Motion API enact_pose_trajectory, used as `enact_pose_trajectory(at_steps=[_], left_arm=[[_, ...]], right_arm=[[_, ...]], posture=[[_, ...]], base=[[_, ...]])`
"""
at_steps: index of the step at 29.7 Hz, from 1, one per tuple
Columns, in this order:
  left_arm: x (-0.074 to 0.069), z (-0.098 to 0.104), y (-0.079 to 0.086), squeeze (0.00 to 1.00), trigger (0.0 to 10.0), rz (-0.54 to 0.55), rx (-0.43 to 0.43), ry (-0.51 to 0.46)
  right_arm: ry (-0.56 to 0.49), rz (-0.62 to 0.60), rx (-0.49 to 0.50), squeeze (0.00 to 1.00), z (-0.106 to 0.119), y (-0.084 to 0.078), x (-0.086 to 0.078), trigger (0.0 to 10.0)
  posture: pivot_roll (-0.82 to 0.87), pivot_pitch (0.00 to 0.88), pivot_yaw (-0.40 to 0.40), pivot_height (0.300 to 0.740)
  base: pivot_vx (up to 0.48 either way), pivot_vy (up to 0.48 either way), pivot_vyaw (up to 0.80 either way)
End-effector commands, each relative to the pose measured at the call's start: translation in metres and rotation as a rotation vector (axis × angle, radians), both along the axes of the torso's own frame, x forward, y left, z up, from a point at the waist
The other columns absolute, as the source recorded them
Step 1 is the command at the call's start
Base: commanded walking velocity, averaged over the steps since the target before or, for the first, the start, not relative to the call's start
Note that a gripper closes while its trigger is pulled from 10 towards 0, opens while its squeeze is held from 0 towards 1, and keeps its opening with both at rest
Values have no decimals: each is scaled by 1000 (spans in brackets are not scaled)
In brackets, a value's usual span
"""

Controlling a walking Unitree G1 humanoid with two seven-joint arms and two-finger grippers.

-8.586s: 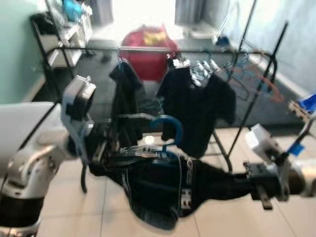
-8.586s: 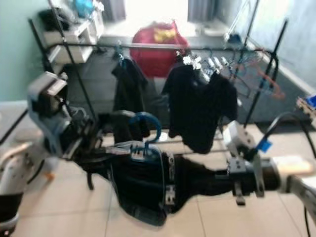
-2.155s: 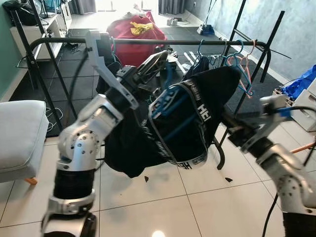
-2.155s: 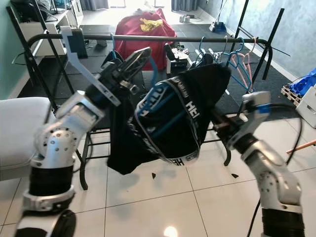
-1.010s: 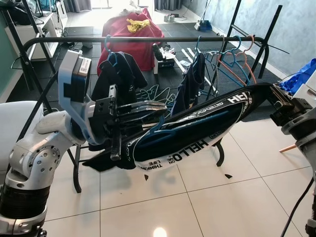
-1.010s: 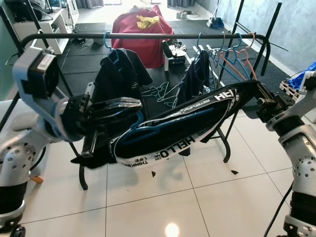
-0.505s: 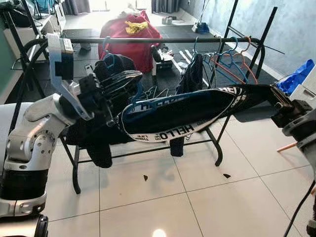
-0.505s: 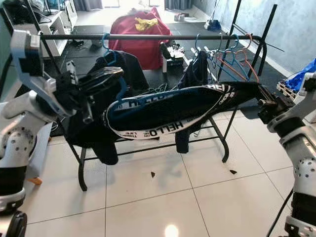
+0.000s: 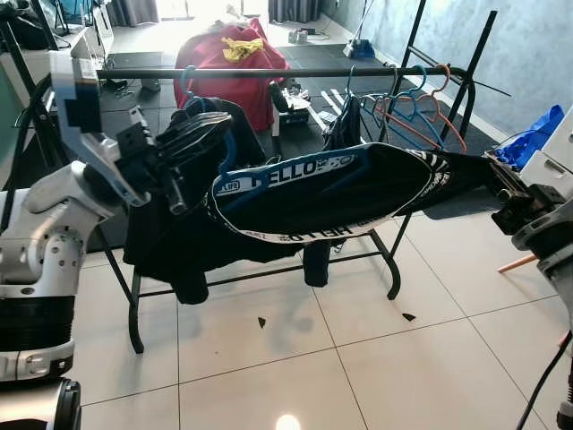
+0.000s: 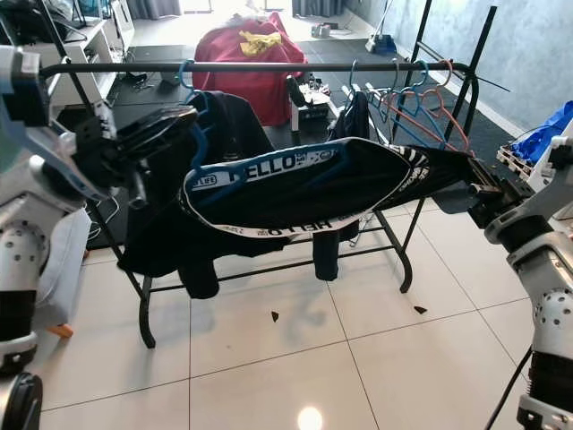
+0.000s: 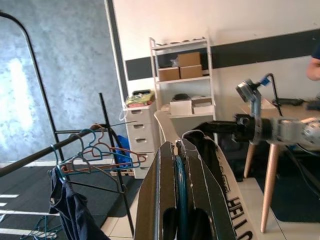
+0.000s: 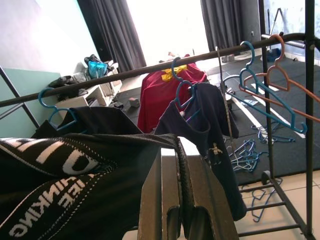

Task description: Hang hanger

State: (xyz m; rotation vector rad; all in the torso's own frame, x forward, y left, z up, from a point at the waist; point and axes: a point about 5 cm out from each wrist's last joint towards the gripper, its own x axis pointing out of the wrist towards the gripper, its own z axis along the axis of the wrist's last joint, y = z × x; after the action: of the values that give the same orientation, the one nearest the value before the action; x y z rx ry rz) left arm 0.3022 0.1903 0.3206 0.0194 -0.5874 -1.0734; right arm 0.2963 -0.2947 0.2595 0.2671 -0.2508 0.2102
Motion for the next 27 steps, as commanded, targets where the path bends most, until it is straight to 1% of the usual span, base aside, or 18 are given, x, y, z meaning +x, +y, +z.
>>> enact_pose_trajectory(at_steps=[1,3,4,5,7,9,12,14,15,16,17,19,20,21,22,24,26,27], left_arm=[[-3,2,12,0,10000,36,22,-8],[-4,1,12,0,10000,23,24,-5],[-9,-4,5,0,10000,-33,61,4],[-9,-4,5,0,10000,-33,61,4],[-21,-18,-15,0,10000,-155,167,31],[-22,-19,-19,0,10000,-173,164,30],[-22,-20,-21,0,10000,-182,158,29],[-15,-6,-19,0,10000,-135,46,2],[-15,-6,-19,0,10000,-135,46,2],[-13,-1,-17,0,10000,-118,8,-7],[-11,0,-17,0,10000,-109,3,-11],[-11,-2,-18,0,10000,-110,26,-12],[-11,-6,-21,0,10000,-114,63,-6],[-11,-6,-21,0,10000,-114,63,-6],[-12,-11,-23,0,10000,-114,107,-1],[-12,-11,-23,0,10000,-114,107,-1],[-11,-21,-26,0,10000,-106,162,15],[-11,-21,-26,0,10000,-106,162,15]], right_arm=[[10,-64,7,0,0,-13,-4,0],[10,-65,6,0,0,-13,-4,0],[9,-66,6,0,0,-14,-4,0],[9,-66,6,0,0,-14,-4,0],[5,-65,8,0,2,-13,-3,0],[6,-64,9,0,1,-13,-3,0],[6,-63,9,0,1,-13,-2,0],[22,-49,14,0,-5,-8,-1,0],[22,-49,14,0,-5,-8,-1,0],[28,-44,16,0,-7,-6,-1,0],[31,-41,18,0,-9,-5,-1,0],[32,-40,18,0,-9,-5,-1,0],[29,-41,20,0,-8,-4,-1,0],[29,-41,20,0,-8,-4,-1,0],[25,-42,21,0,-7,-5,0,0],[25,-42,21,0,-7,-5,0,0],[18,-47,21,0,-4,-6,0,0],[18,-47,21,0,-4,-6,0,0]], posture=[[-80,89,-41,740],[-80,89,-41,740],[-78,90,-41,740],[-78,90,-41,740],[-77,90,-42,740],[-77,90,-42,740],[-77,90,-42,740],[-78,91,-43,740],[-78,91,-43,740],[-78,91,-43,740],[-78,91,-43,740],[-78,91,-43,740],[-76,91,-40,740],[-76,91,-40,740],[-76,92,-39,740],[-76,92,-39,740],[-76,89,-39,740],[-76,89,-39,740]], base=[[0,0,0],[0,0,0],[0,0,0],[0,0,0],[0,0,0],[0,0,0],[0,0,0],[0,0,0],[0,0,0],[0,0,0],[0,0,0],[0,0,0],[0,0,0],[0,0,0],[0,0,0],[0,0,0],[0,0,0],[0,0,0]])
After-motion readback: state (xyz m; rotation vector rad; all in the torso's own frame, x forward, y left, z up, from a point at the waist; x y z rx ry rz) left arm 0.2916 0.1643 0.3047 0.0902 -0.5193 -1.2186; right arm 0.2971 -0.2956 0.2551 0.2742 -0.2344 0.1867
